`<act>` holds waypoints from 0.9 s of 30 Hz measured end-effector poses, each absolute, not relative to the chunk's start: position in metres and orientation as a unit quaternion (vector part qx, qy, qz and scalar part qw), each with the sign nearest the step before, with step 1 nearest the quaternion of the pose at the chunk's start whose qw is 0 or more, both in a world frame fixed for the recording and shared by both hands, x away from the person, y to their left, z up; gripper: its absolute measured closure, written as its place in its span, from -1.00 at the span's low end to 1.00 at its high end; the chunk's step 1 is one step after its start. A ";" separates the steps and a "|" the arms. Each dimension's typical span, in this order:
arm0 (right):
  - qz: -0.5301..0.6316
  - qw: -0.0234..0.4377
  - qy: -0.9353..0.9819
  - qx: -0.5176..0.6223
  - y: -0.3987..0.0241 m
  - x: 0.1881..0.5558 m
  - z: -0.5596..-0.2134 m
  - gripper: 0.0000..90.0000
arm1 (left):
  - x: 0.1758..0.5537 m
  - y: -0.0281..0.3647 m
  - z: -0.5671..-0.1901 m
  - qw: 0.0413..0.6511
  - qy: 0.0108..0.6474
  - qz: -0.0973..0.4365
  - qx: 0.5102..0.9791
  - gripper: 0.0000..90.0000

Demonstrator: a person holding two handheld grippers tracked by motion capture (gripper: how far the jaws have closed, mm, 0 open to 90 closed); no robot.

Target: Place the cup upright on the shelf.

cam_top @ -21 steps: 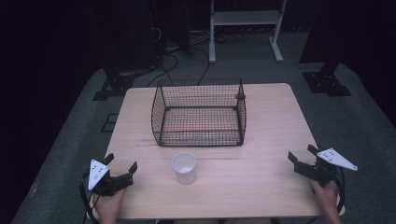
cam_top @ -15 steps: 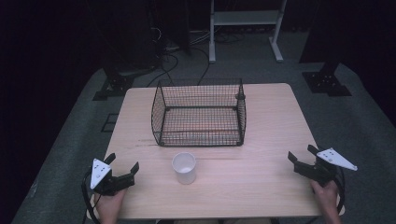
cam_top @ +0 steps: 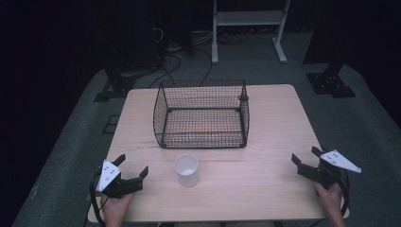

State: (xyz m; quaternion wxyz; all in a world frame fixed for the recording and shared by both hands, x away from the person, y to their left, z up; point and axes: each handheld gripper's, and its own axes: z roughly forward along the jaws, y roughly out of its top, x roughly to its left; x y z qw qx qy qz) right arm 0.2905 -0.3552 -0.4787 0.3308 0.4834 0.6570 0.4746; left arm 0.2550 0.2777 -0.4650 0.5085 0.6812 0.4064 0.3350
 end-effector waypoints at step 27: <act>0.476 0.330 0.656 0.484 -0.355 0.290 -0.479 -0.71 | 0.247 0.247 -0.459 0.530 0.338 0.303 0.716 -0.94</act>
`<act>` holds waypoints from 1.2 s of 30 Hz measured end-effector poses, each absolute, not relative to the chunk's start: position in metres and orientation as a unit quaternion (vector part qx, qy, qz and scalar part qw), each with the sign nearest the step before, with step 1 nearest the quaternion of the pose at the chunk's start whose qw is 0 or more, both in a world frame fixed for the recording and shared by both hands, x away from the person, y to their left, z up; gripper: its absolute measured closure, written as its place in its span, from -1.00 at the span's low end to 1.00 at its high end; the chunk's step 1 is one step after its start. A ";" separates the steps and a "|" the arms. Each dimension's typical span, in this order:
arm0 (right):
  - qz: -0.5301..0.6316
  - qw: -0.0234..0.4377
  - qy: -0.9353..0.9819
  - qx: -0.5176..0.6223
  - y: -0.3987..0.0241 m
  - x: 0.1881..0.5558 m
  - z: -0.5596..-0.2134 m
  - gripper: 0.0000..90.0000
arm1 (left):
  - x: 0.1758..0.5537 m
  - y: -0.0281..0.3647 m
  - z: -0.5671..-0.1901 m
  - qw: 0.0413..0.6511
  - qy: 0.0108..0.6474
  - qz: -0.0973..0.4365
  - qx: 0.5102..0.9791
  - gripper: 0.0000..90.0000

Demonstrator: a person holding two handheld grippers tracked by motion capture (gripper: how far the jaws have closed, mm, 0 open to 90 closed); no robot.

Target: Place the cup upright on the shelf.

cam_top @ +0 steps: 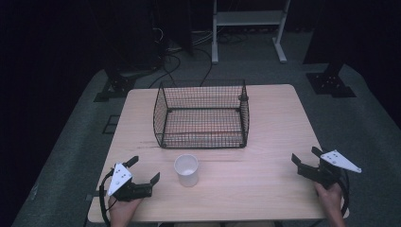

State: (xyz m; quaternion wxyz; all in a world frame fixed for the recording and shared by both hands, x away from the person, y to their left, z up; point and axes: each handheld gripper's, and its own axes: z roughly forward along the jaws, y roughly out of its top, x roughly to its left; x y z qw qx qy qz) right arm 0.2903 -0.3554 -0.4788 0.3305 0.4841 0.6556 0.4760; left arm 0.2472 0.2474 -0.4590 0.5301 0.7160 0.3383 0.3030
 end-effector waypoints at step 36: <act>0.477 0.330 0.656 0.484 -0.356 0.291 -0.479 -0.71 | 0.233 0.214 -0.457 0.547 0.253 0.248 0.759 -0.94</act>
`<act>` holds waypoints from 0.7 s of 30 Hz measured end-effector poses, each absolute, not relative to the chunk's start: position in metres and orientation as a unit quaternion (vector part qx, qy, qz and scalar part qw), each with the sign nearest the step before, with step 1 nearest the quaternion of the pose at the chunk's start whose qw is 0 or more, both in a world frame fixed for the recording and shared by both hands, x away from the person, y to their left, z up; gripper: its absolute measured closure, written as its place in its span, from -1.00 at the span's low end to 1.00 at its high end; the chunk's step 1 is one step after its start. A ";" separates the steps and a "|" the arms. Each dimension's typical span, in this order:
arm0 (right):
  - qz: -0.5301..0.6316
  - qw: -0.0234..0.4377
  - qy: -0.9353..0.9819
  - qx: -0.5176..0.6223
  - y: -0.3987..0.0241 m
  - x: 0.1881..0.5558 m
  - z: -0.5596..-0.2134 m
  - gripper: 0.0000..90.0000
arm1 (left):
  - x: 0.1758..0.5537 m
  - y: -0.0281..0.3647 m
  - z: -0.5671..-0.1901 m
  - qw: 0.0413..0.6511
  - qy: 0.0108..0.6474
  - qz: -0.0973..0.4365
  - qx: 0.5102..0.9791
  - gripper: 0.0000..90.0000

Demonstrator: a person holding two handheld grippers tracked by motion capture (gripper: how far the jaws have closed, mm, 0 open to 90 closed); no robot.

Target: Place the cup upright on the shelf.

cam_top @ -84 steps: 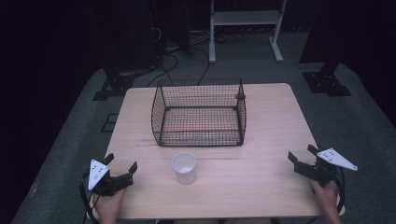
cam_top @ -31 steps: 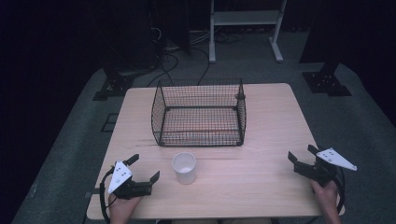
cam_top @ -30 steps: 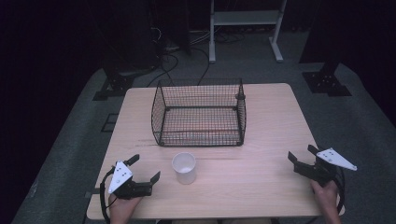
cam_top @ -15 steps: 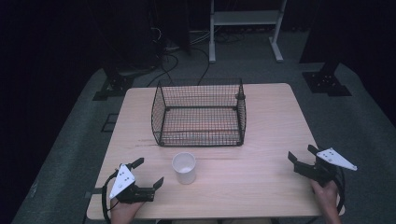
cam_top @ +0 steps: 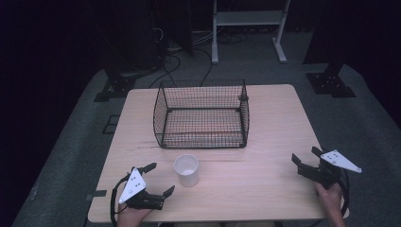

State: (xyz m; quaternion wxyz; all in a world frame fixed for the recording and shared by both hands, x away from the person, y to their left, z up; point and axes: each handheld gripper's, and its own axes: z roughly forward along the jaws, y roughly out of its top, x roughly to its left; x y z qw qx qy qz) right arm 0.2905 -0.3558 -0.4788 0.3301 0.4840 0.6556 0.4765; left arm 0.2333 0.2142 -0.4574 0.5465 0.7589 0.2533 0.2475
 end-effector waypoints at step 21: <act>0.476 0.331 0.656 0.484 -0.356 0.291 -0.479 -0.71 | 0.242 0.188 -0.459 0.519 0.225 0.212 0.797 -0.94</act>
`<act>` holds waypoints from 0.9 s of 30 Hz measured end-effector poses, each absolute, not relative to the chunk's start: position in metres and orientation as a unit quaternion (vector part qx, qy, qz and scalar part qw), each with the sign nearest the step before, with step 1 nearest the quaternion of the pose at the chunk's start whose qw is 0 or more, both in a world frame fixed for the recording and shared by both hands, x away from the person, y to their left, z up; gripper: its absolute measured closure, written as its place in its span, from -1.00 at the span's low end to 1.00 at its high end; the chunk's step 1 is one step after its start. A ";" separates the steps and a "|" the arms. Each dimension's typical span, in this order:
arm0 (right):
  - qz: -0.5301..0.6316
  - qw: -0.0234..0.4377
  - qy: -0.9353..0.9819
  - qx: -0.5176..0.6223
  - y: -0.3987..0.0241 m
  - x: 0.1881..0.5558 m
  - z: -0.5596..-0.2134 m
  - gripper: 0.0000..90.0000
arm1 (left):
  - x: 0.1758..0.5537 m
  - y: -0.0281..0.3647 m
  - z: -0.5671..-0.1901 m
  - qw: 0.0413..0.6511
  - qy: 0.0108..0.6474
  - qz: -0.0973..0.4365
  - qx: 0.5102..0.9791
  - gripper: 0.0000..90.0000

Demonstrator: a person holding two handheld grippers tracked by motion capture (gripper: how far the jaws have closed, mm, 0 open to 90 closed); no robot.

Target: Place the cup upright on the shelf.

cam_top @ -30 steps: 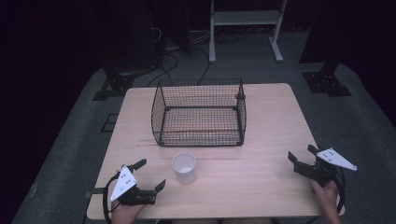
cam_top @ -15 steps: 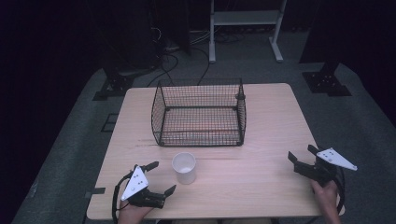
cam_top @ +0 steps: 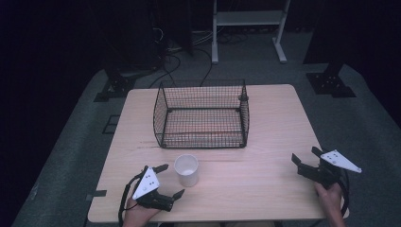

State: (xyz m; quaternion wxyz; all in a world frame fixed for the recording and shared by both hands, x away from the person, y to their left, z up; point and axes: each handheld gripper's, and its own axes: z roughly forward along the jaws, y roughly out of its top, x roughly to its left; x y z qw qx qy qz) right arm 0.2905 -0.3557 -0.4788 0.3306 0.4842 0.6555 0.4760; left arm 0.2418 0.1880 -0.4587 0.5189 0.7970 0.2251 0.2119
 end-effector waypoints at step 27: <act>0.476 0.331 0.656 0.484 -0.355 0.291 -0.479 -0.71 | 0.268 0.162 -0.454 0.471 0.223 0.206 0.828 -0.94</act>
